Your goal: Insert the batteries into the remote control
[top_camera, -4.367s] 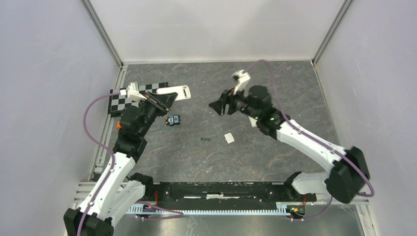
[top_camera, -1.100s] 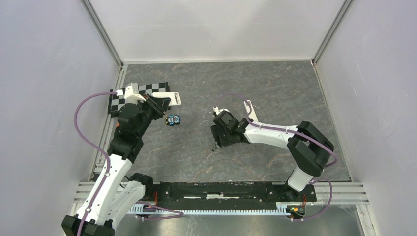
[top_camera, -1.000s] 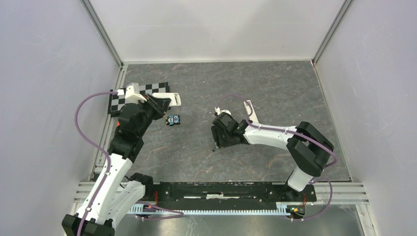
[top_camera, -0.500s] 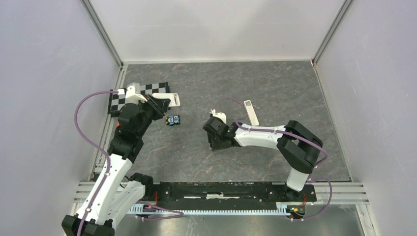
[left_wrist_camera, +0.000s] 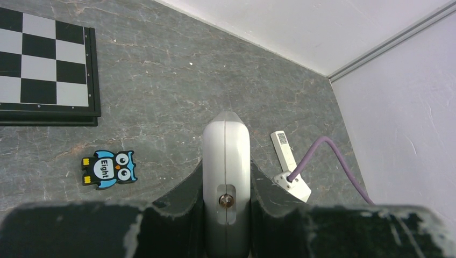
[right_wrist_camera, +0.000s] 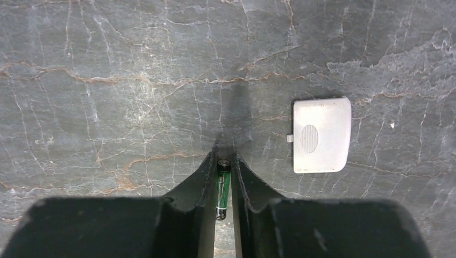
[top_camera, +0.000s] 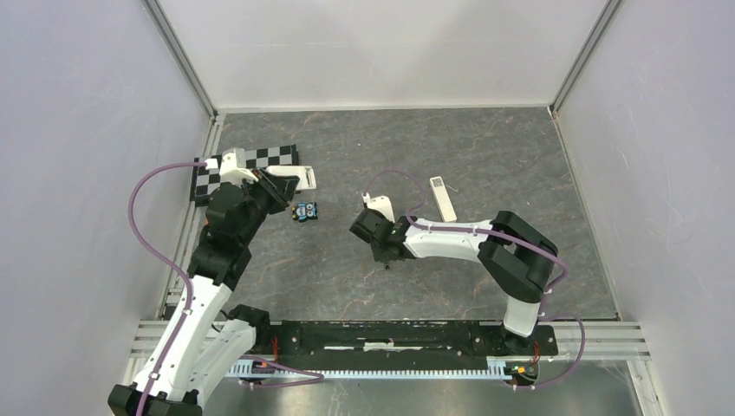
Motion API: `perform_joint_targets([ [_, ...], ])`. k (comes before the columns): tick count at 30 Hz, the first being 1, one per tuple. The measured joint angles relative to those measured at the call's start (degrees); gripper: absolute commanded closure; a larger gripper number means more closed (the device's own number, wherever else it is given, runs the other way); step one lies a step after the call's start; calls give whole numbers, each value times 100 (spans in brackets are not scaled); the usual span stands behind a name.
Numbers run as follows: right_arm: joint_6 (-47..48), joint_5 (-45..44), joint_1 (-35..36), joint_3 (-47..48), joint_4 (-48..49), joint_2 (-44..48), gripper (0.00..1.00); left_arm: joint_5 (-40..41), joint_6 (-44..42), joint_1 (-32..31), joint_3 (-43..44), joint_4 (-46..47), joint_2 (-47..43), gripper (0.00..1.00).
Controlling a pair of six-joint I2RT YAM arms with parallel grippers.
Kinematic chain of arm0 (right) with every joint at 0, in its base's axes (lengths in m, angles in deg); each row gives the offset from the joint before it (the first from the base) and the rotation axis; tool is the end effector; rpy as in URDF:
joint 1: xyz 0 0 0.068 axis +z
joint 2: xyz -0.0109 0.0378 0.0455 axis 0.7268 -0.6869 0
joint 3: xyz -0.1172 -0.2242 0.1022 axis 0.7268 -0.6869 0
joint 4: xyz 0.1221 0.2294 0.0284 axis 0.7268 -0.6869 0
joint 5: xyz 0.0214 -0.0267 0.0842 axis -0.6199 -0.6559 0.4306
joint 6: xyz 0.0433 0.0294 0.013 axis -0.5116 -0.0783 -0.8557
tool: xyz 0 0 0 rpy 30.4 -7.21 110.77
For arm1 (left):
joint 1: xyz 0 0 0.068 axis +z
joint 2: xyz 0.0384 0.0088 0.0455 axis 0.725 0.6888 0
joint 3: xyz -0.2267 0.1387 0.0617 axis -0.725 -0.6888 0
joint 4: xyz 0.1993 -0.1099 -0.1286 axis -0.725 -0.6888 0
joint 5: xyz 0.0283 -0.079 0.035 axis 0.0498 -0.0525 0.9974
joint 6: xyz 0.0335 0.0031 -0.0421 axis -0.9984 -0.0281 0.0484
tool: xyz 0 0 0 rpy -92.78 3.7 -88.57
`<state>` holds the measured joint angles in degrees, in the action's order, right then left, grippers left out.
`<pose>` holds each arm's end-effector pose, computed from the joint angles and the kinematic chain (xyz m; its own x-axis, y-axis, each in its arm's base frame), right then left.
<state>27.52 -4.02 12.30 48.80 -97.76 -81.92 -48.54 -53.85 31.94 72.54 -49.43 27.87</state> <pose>0.1950 0.2971 0.1579 -0.8306 -0.1619 -0.5328 -0.2003 0.9796 0.0145 0.1693 -0.0443 0.3321 -0.2730 -0.5296 -0.8031 0.1243 0.8084 -0.5753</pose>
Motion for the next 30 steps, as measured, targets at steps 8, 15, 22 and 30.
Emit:
perform_joint_targets([
  [8,520,-17,24,-68,127,37,56,0,0,0,0,-7,0,98],
  [15,544,302,28,-275,116,227,59,-2,0,0,0,-7,2,98],
  [22,573,715,42,-328,72,289,80,-2,0,0,0,-4,2,98],
  [30,562,682,55,-396,85,350,100,-107,4,4,-4,-2,9,98],
])
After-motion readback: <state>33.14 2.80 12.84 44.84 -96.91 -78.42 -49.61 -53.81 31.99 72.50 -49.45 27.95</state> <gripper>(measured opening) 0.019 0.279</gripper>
